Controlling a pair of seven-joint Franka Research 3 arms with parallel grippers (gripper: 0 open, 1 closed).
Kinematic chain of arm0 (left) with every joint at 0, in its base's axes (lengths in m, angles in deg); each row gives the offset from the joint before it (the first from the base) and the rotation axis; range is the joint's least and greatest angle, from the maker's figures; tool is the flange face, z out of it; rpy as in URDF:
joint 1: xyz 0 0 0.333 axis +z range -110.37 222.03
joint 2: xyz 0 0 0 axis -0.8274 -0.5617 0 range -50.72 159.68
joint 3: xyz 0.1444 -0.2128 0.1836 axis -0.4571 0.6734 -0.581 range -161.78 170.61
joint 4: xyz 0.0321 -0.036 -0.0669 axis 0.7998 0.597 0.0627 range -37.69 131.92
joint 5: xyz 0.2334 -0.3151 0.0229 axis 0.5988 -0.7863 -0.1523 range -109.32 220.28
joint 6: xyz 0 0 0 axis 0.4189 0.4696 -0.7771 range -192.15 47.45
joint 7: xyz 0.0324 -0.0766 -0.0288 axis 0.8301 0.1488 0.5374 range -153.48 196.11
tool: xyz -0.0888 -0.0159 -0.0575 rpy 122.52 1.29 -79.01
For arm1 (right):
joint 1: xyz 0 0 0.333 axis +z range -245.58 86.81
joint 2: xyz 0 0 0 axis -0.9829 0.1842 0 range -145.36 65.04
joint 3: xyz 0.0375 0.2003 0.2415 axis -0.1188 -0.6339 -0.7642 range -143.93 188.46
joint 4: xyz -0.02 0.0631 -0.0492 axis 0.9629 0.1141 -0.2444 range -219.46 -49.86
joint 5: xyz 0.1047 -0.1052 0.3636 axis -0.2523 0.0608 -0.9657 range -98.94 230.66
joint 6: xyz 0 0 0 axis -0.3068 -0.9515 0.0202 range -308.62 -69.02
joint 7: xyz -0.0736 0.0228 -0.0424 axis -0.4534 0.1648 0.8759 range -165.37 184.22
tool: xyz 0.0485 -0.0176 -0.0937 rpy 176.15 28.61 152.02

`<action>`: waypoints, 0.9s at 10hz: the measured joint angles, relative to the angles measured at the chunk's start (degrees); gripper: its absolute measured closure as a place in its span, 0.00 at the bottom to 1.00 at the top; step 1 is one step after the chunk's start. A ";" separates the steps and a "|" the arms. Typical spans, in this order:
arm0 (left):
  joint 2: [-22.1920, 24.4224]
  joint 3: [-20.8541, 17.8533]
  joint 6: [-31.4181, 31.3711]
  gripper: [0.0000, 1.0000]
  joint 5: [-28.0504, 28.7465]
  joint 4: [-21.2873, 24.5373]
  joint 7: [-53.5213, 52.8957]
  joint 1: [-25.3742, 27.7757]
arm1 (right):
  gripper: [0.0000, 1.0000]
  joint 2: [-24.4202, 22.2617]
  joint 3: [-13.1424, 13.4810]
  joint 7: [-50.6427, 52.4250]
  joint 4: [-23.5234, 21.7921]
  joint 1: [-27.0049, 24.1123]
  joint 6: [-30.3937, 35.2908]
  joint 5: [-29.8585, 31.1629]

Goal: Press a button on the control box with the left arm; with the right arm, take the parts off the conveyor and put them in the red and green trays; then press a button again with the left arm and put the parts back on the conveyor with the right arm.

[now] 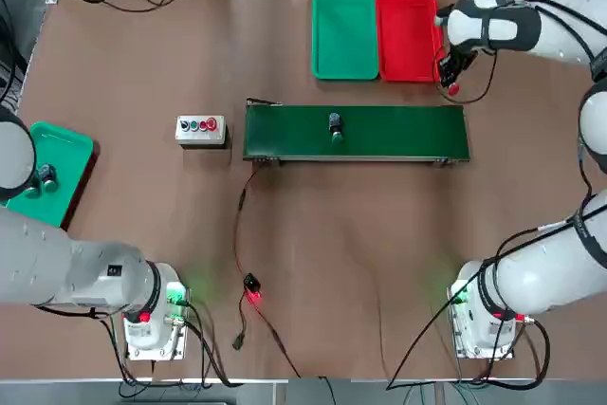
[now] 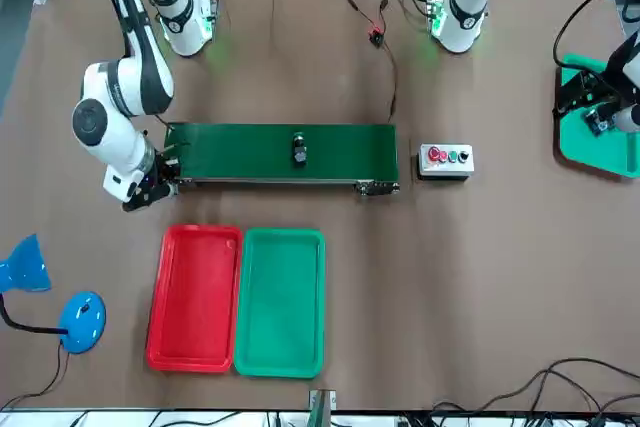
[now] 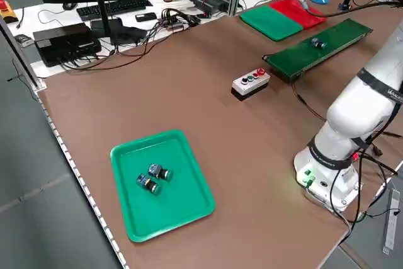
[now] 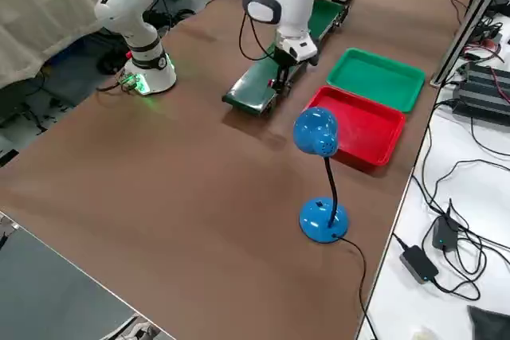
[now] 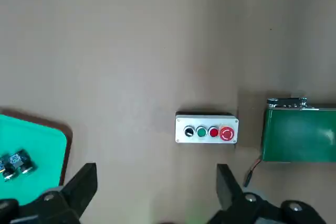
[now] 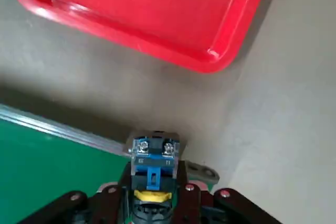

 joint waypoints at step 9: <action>0.00 0.01 0.00 0.00 0.00 0.00 0.00 0.00 | 0.67 -4.65 -0.66 0.06 -10.61 3.21 -8.43 0.00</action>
